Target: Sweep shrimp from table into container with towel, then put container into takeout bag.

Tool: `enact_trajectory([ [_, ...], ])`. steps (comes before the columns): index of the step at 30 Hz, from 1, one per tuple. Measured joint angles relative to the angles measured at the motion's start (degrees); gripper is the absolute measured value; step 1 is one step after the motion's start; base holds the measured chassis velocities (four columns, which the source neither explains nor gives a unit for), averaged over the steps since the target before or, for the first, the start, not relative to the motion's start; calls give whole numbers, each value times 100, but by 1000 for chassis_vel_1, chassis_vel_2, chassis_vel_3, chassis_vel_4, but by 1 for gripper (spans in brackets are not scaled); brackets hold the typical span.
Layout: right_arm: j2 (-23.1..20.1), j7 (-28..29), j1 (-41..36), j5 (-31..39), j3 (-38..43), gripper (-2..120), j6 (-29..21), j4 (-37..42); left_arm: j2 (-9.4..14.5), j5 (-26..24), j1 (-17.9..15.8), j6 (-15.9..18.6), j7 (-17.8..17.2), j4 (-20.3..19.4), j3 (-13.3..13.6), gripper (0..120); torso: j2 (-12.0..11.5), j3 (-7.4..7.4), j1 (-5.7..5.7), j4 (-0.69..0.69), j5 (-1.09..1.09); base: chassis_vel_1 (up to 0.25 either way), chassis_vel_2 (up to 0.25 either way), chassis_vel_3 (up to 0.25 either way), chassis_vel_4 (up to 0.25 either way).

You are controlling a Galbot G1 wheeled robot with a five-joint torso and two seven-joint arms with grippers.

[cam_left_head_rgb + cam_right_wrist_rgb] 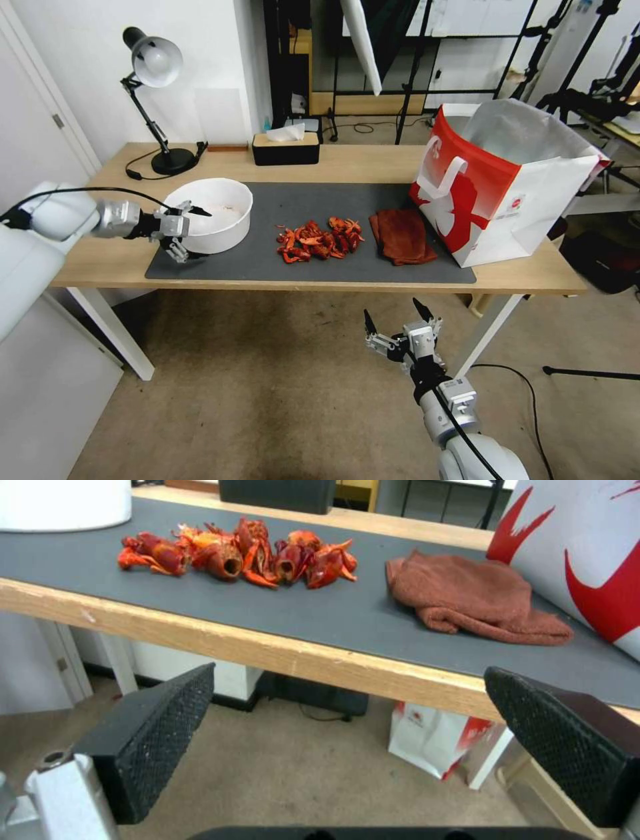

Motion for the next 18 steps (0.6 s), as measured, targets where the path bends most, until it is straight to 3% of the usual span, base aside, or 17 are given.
enact_trajectory([
  [6,-5,0,-15,-6,1,100,16,-1,-19,27,-160,-98,508,104,103,49,0,0,0,0,-1,0,0,0,0],
  [13,-7,0,-28,-26,-16,100,17,-6,-25,-17,-199,-138,755,113,134,26,0,0,0,0,-1,0,0,0,0],
  [17,-8,0,-29,-31,-18,100,16,-6,-27,-29,-200,-150,811,111,138,19,0,0,0,0,0,0,0,0,0],
  [18,-13,0,-30,-34,-19,100,16,-6,-26,-30,-200,-164,866,103,155,10,0,0,0,0,-1,0,0,0,0],
])
